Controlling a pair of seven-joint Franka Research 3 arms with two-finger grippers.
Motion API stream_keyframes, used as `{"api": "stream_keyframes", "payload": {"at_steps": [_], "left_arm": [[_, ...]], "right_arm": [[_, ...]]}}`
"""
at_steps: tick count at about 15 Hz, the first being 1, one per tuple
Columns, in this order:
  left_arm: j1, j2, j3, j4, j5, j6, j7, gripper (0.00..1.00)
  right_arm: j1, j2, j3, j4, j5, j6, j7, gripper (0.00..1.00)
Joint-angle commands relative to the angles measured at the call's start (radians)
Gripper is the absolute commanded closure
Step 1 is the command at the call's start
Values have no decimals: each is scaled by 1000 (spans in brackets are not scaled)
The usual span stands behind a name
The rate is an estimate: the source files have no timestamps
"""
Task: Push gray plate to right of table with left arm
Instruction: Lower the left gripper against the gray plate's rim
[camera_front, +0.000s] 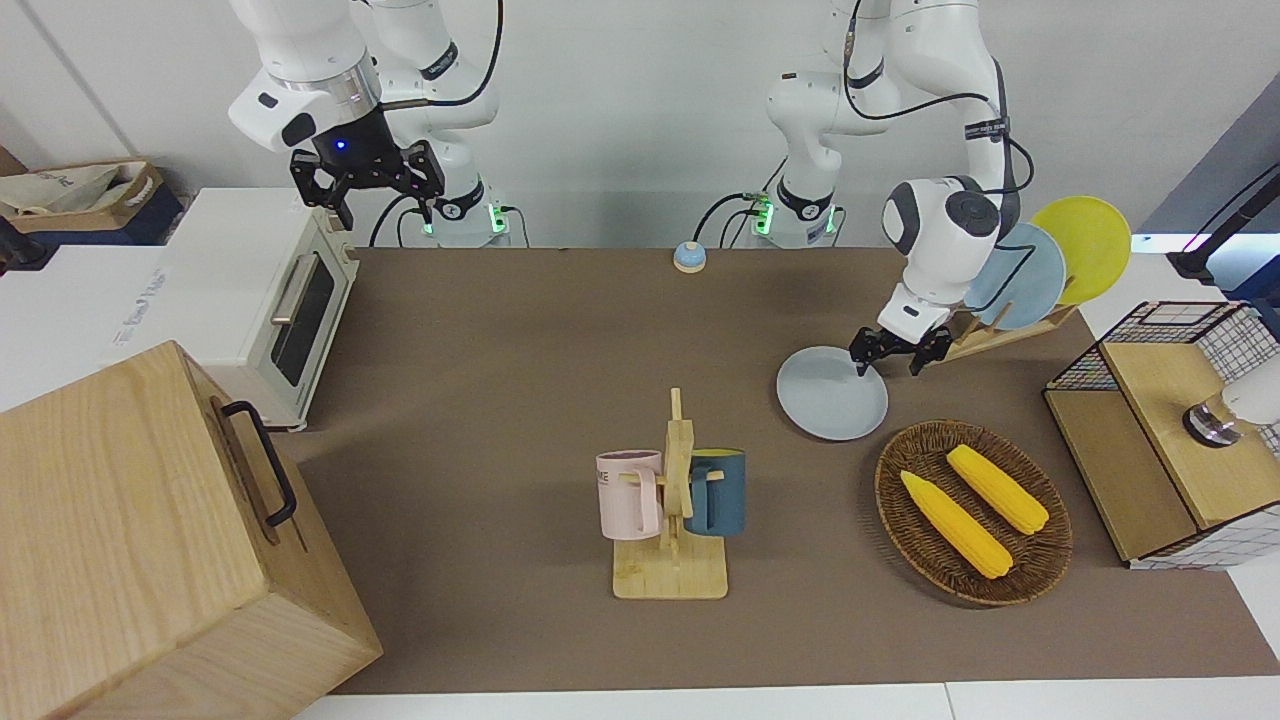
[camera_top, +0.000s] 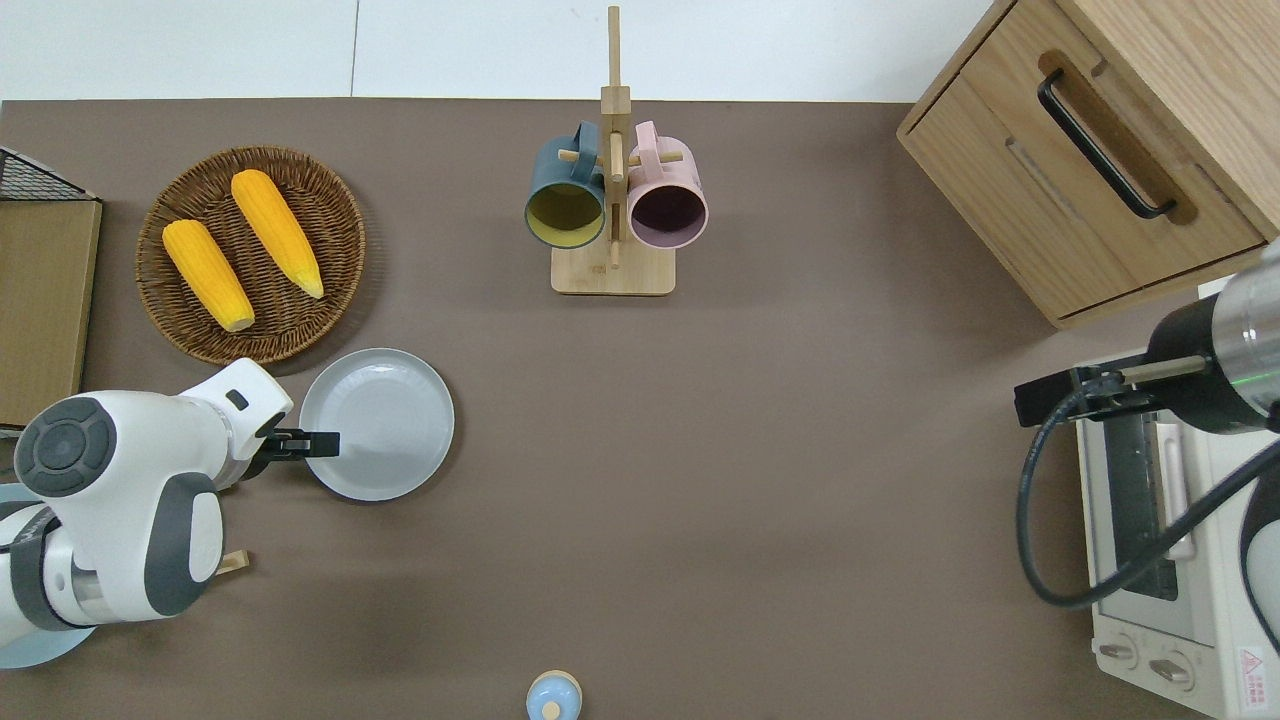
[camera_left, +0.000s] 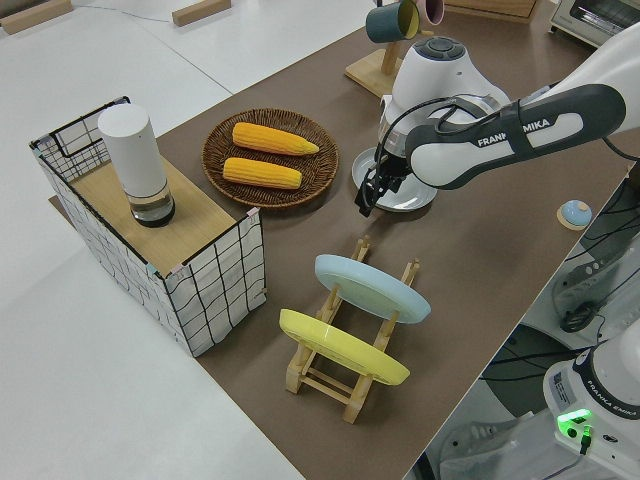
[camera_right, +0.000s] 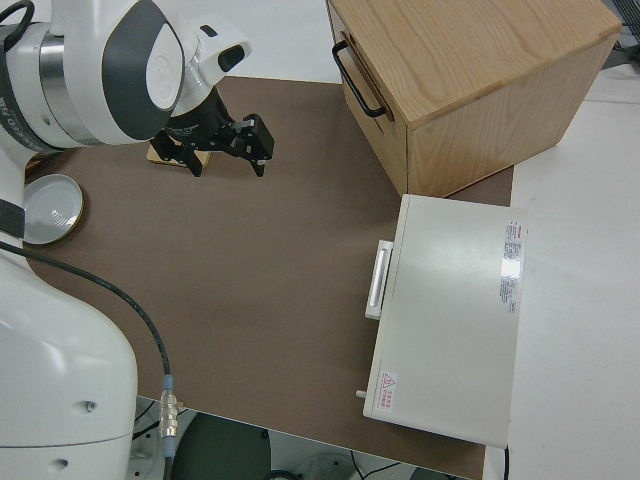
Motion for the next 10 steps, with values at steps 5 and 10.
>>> {"api": "stream_keyframes", "payload": {"at_steps": [5,10], "left_arm": [[7,24,-8,-10,-18,43,6,186],[5,27,-6,-10,-48,45,6,682]], "right_arm": [[-11,-8,6,-1,8,-12,-1,17],[-11,-8,6,-1,8,-12,-3,17]]}}
